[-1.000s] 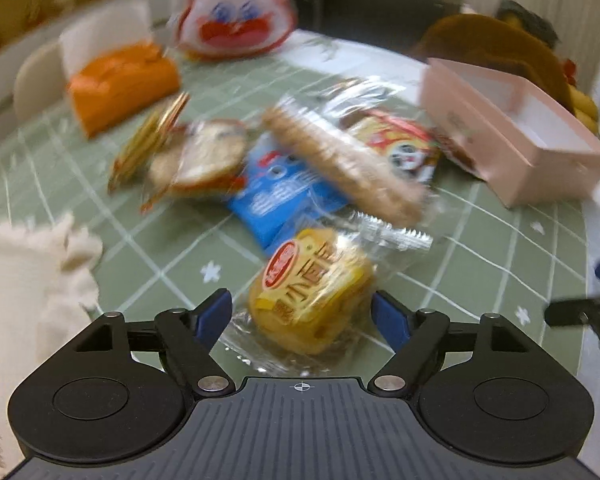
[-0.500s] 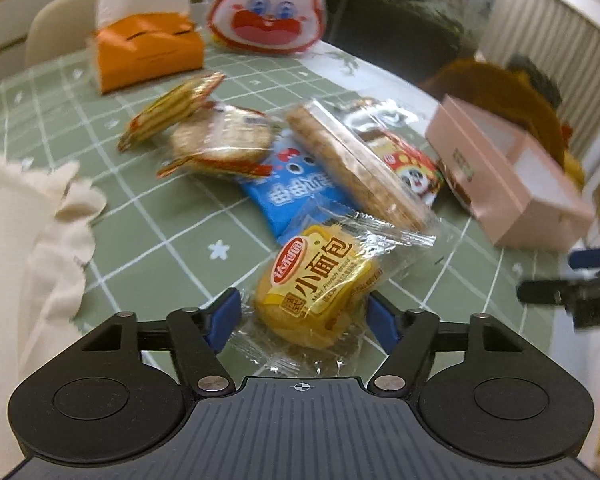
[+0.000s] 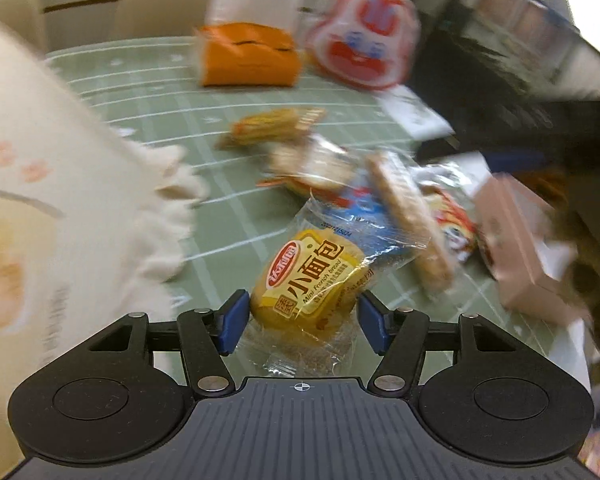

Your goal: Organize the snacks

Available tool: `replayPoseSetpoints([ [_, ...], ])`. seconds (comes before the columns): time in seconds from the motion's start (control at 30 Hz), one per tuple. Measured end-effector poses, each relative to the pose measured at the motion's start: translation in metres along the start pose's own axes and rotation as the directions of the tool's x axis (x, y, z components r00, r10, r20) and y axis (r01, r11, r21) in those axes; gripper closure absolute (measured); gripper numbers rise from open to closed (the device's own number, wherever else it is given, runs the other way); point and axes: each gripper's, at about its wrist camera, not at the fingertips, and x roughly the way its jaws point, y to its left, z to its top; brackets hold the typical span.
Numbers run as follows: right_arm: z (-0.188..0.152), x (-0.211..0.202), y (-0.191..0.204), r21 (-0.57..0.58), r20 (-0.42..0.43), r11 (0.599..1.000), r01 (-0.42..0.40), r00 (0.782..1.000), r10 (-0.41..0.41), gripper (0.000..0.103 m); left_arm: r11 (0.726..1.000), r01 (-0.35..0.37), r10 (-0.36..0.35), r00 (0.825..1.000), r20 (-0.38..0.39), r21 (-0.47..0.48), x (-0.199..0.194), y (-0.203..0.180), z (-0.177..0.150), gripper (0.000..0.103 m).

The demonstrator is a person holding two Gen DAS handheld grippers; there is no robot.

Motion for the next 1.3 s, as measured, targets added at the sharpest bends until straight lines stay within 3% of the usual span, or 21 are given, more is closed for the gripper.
replayPoseSetpoints([
  [0.1, 0.04, 0.044, 0.039, -0.096, -0.024, 0.994, -0.055, 0.998, 0.053, 0.003, 0.998, -0.051, 0.05, 0.999, -0.013, -0.049, -0.008, 0.009, 0.003, 0.038],
  [0.23, 0.075, 0.118, 0.08, -0.131, -0.094, 0.99, -0.048, 0.995, 0.035, 0.004, 0.993, -0.086, 0.084, 0.996, -0.025, -0.075, -0.015, 0.016, 0.002, 0.038],
  [0.33, 0.079, 0.159, 0.092, -0.155, -0.161, 0.988, -0.018, 0.987, -0.007, 0.017, 0.993, -0.091, 0.089, 0.995, -0.037, -0.08, -0.02, 0.019, -0.003, 0.038],
  [0.43, 0.072, 0.147, 0.088, -0.139, -0.163, 0.989, -0.046, 0.986, 0.023, 0.032, 0.995, -0.073, 0.07, 0.996, -0.048, -0.071, -0.02, 0.019, -0.008, 0.038],
  [0.5, 0.066, 0.13, 0.081, -0.155, -0.161, 0.986, -0.057, 0.986, 0.032, 0.046, 0.996, -0.062, 0.057, 0.997, -0.057, -0.071, -0.018, 0.017, -0.01, 0.038],
  [0.53, 0.061, 0.121, 0.076, -0.16, -0.164, 0.985, -0.06, 0.986, 0.034, 0.059, 0.996, -0.047, 0.043, 0.997, -0.059, -0.073, -0.018, 0.016, -0.01, 0.038],
  [0.77, 0.012, 0.069, 0.009, -0.019, -0.201, 0.999, -0.044, 0.979, 0.039, 0.087, 0.989, 0.065, -0.075, 0.995, -0.068, -0.131, -0.002, 0.001, -0.016, 0.038],
  [1.0, -0.041, 0.02, -0.041, 0.093, -0.21, 0.995, -0.027, 0.977, 0.046, 0.089, 0.985, 0.055, -0.068, 0.995, -0.069, -0.165, 0.015, -0.003, -0.018, 0.038],
  [1.13, -0.062, 0.007, -0.048, 0.077, -0.213, 0.997, -0.022, 0.976, 0.038, 0.088, 0.983, 0.031, -0.045, 0.996, -0.075, -0.179, 0.02, -0.001, -0.017, 0.038],
  [1.2, -0.059, 0.007, -0.045, 0.061, -0.189, 0.998, -0.006, 0.982, 0.017, 0.081, 0.985, 0.029, -0.042, 0.996, -0.074, -0.171, 0.018, -0.002, -0.018, 0.038],
  [1.3, -0.04, 0.016, -0.038, 0.057, -0.149, 0.998, 0.004, 0.989, 0.005, 0.056, 0.988, 0.033, -0.045, 0.996, -0.076, -0.152, 0.015, -0.004, -0.021, 0.038],
])
